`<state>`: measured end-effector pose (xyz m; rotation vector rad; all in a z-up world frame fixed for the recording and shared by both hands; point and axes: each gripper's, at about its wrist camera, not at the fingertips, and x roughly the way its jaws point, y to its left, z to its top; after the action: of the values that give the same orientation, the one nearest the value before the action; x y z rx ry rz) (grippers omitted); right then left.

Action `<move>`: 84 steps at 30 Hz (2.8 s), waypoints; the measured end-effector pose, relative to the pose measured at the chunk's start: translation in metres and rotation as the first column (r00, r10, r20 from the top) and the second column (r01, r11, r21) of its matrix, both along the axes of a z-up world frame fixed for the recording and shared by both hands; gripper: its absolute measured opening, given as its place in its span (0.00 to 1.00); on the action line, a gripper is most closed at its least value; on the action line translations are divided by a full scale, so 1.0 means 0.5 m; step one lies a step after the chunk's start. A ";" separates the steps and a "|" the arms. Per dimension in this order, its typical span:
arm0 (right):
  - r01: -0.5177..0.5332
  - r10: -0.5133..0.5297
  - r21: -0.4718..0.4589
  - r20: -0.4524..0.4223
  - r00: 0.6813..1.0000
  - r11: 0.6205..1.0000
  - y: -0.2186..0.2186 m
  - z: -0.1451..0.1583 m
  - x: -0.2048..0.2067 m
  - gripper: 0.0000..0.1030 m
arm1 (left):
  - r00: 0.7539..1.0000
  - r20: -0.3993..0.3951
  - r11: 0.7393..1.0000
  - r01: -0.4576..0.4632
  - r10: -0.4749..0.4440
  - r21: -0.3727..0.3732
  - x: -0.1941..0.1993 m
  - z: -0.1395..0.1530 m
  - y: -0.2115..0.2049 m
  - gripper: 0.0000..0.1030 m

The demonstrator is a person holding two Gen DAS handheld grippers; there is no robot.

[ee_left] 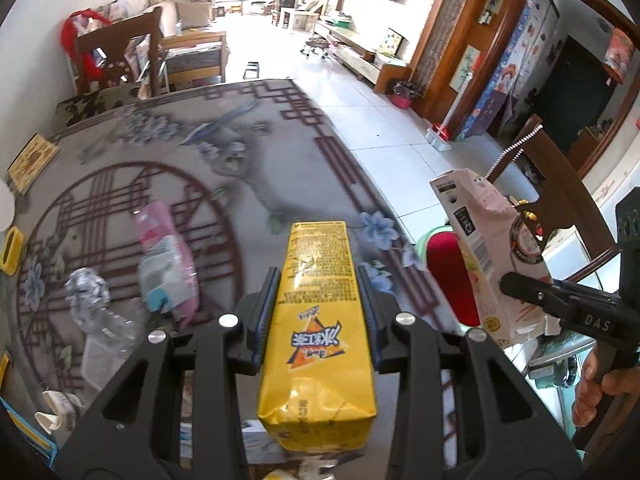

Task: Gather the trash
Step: 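Carry both items over the red bucket and open both tools to drop them, then grasp crumpled foil with the left tool while the right tool grasps crumpled paper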

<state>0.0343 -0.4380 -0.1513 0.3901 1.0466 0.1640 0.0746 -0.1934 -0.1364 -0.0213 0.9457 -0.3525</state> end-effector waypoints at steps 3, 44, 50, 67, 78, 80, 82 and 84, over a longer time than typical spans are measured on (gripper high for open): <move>0.027 -0.027 0.006 -0.003 1.000 1.000 -0.045 -0.003 -0.004 0.38 | 1.000 -0.004 1.000 0.028 -0.028 0.000 0.007 0.000 -0.051 0.35; 0.357 -0.354 0.019 -0.107 0.929 0.934 -0.355 -0.072 -0.056 0.62 | 0.970 0.025 0.970 0.241 -0.240 -0.021 0.070 0.003 -0.342 0.72; 0.266 -0.264 0.014 -0.088 0.961 0.964 -0.240 -0.046 -0.055 0.62 | 0.992 0.066 0.994 0.112 -0.111 -0.004 0.020 0.036 -0.177 0.74; -0.476 0.458 -0.126 -0.150 0.876 0.870 0.363 -0.066 -0.039 0.68 | 0.980 0.084 0.982 -0.186 0.182 0.038 -0.072 0.033 0.291 0.80; -0.556 0.532 -0.150 -0.174 0.829 0.817 0.563 -0.101 -0.005 0.69 | 0.945 0.045 0.943 -0.327 0.325 0.061 -0.131 0.002 0.521 0.80; -0.482 0.462 -0.091 -0.177 0.869 0.872 0.558 -0.109 0.037 0.69 | 0.936 0.038 0.936 -0.350 0.349 0.045 -0.135 0.001 0.554 0.80; -0.428 0.417 -0.005 -0.217 0.883 0.904 0.565 -0.134 0.078 0.70 | 0.932 0.033 0.932 -0.362 0.361 0.035 -0.135 -0.001 0.573 0.80; -0.395 0.393 0.047 -0.264 0.881 0.917 0.584 -0.158 0.109 0.77 | 0.931 0.026 0.931 -0.364 0.363 0.030 -0.131 -0.007 0.588 0.80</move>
<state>0.0887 -0.1459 -0.2304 0.1874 1.3901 0.4830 0.0090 0.1006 -0.1401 -0.1599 0.9063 0.0074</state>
